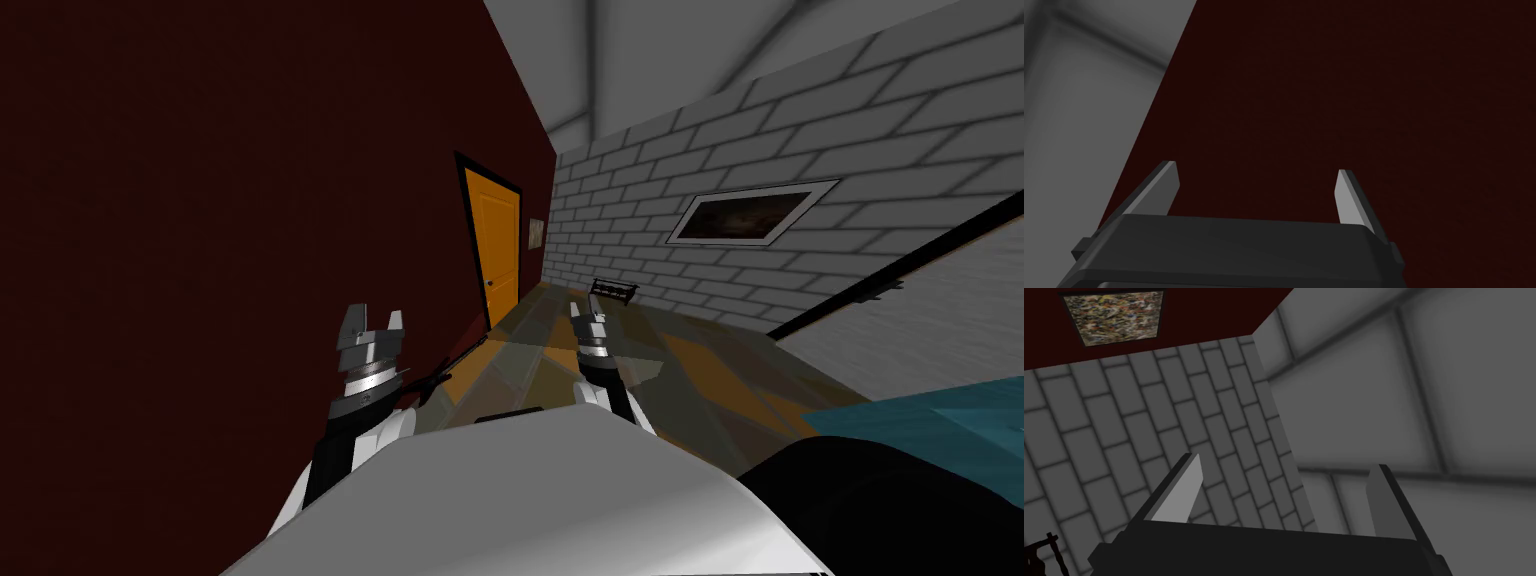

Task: Pull the door open

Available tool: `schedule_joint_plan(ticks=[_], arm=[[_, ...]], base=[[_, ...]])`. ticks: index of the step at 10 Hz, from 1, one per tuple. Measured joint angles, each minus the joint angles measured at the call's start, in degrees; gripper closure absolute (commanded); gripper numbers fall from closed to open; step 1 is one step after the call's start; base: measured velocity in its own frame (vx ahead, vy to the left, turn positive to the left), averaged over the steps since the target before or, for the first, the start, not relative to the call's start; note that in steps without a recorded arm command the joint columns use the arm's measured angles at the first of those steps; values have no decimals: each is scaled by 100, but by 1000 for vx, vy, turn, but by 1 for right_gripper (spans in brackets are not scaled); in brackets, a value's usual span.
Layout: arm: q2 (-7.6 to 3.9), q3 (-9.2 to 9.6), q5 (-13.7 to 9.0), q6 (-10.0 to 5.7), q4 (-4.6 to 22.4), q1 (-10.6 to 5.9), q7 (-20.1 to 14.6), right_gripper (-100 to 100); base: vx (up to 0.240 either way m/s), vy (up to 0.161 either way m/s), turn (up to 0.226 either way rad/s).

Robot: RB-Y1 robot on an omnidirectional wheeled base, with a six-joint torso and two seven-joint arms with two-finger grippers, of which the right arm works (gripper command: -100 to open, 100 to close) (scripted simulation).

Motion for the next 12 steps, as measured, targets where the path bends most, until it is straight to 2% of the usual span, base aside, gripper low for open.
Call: schedule_joint_plan(ticks=[4, 9, 12], arm=[[-226, 87, -180, -93, 391, -111, -389, -100], [-441, 245, -401, -156, 904, -313, -903, -100], [-596, 301, -557, -241, 1200, -378, -1245, -100]], base=[[131, -26, 133], [128, -26, 131], [117, -27, 118]])
